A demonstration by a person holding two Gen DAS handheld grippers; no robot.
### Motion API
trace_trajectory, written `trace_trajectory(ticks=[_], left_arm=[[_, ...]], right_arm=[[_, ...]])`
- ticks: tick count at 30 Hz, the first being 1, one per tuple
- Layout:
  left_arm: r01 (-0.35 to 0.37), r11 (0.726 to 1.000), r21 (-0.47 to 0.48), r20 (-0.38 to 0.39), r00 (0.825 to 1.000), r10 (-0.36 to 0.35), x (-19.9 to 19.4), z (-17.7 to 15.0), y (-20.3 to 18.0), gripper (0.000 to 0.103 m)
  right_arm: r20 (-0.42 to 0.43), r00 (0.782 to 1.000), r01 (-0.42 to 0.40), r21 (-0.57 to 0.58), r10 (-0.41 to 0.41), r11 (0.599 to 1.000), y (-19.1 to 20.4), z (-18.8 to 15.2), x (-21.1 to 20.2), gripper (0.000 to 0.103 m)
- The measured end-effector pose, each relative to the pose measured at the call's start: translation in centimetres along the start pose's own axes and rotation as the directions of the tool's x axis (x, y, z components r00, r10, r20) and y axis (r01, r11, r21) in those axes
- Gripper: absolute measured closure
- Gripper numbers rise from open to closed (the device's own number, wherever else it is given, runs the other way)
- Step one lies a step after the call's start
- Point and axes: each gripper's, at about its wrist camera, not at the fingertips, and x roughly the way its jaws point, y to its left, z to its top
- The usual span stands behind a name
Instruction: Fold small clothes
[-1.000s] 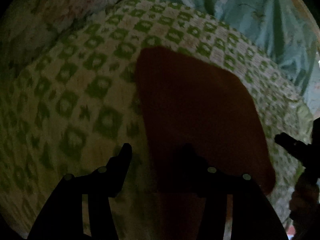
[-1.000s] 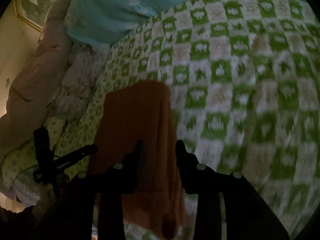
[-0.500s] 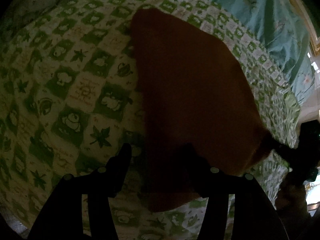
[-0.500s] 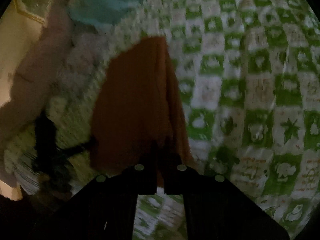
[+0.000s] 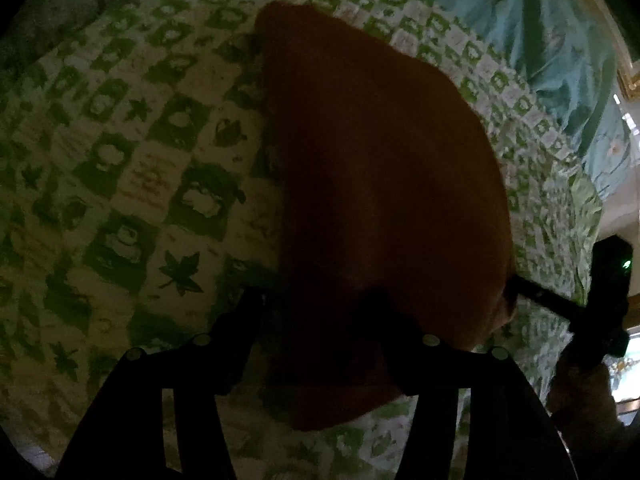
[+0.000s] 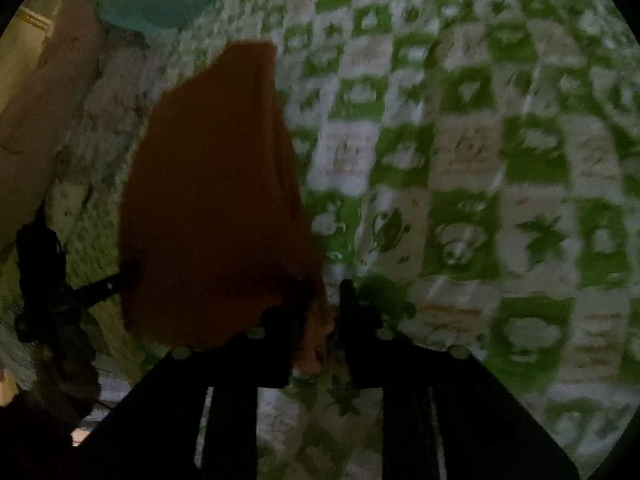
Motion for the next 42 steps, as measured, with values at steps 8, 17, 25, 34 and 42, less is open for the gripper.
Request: trace_trajectory(ticks=[8,17,25,34,42], left_arm=[[-0.002,0.999,-0.051,0.054,0.999,0.005,-1.5,1.0,0.8,0.048],[-0.005,0.995,-0.103,0.024,1.000,0.008,1.7,2.2,2.6,0.044],[-0.027,0.998,-0.056,0.025,0.999,0.028,-0.5,1.2,1.5,0.048],[-0.070,0.997,0.036,0.068,0.995,0.067,-2.7,-1.6,0.0,0.049],[-0.025,0.999,0.042,0.111,0.994,0.020,-2.3,3.1,-1.2,0.043]], right_arm=[[0.131,0.988,-0.062,-0.114,0.076,0.992,5.5,3.1,-2.7,0.080],[0.051,0.997,-0.047,-0.051,0.050,0.998,3.4,4.9,4.1,0.086],[0.086,0.995,-0.054,-0.066,0.059,0.996,4.5,3.5,0.9,0.083],[0.068,0.997,-0.033,-0.098,0.039,0.995,5.0,-0.5,-0.7,0.083],[0.127,0.991,-0.024,-0.100,0.037,0.995,6.3,1.8,-0.8,0.066]])
